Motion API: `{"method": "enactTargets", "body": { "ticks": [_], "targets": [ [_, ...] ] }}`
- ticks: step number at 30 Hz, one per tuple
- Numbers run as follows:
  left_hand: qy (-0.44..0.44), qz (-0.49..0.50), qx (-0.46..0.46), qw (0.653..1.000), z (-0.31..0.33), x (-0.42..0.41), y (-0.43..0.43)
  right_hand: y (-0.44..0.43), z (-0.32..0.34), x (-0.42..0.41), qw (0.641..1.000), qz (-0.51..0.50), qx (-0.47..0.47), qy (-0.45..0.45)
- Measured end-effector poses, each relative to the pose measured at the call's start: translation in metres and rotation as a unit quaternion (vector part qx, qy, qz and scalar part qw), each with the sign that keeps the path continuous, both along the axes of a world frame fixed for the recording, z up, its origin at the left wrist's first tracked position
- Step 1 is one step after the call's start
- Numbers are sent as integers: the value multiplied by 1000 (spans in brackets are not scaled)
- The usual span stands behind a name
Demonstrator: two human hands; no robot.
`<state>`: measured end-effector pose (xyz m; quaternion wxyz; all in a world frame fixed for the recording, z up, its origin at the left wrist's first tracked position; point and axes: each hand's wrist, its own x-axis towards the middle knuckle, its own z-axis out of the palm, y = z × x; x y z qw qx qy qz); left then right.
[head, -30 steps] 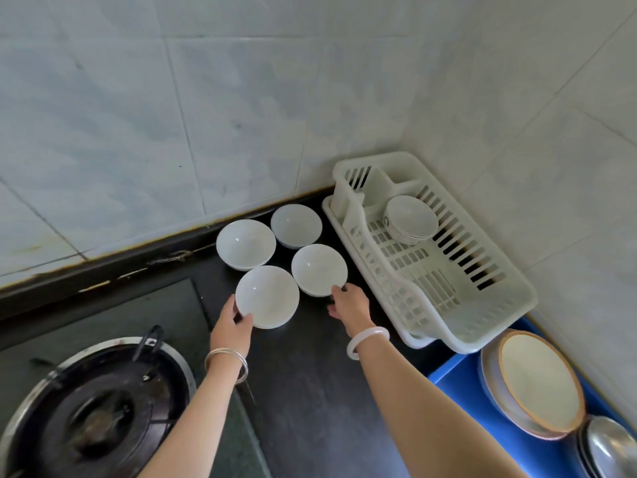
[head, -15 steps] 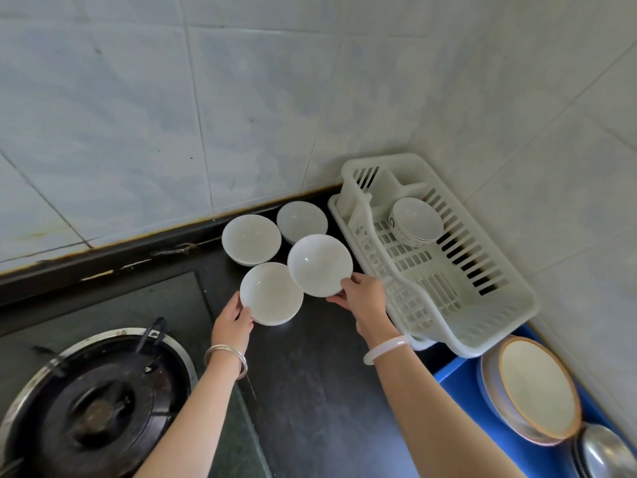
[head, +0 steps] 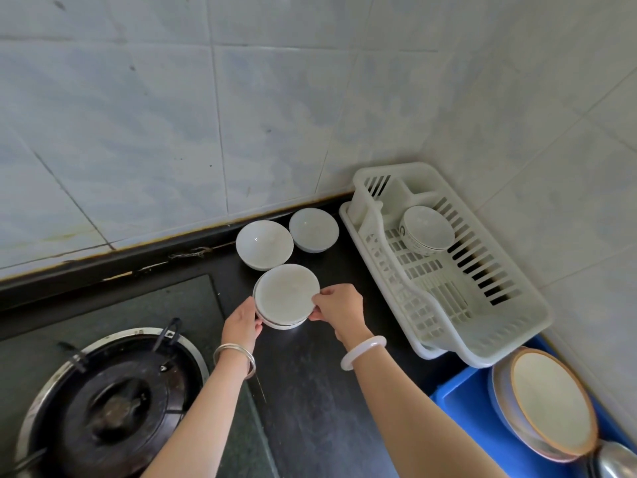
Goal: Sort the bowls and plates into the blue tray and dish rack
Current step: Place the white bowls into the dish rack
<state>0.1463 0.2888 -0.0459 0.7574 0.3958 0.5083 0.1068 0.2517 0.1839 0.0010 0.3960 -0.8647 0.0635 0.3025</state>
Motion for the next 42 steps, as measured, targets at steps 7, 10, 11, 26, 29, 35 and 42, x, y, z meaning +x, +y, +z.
{"method": "enactTargets", "body": {
  "ticks": [7,10,11,26,29,35,42],
  "targets": [
    [6,-49,69,996,-10,0,0,2,-7,2,999,26,-28,-1],
    [14,-42,47,998,-8,4,3,0,-6,6,998,34,-22,38],
    [15,-39,36,998,-8,5,5,0,-6,6,998,38,-15,49],
    [1,-75,59,995,28,13,-9,-28,14,3,992,18,109,54],
    [-30,-104,98,989,54,29,-21,-50,43,13,990,-6,138,19],
    [-95,-178,120,972,106,89,-66,-103,104,61,993,-66,71,-72],
    [-113,-274,83,951,125,170,-142,-185,119,123,980,-167,44,-94]
  ]
}}
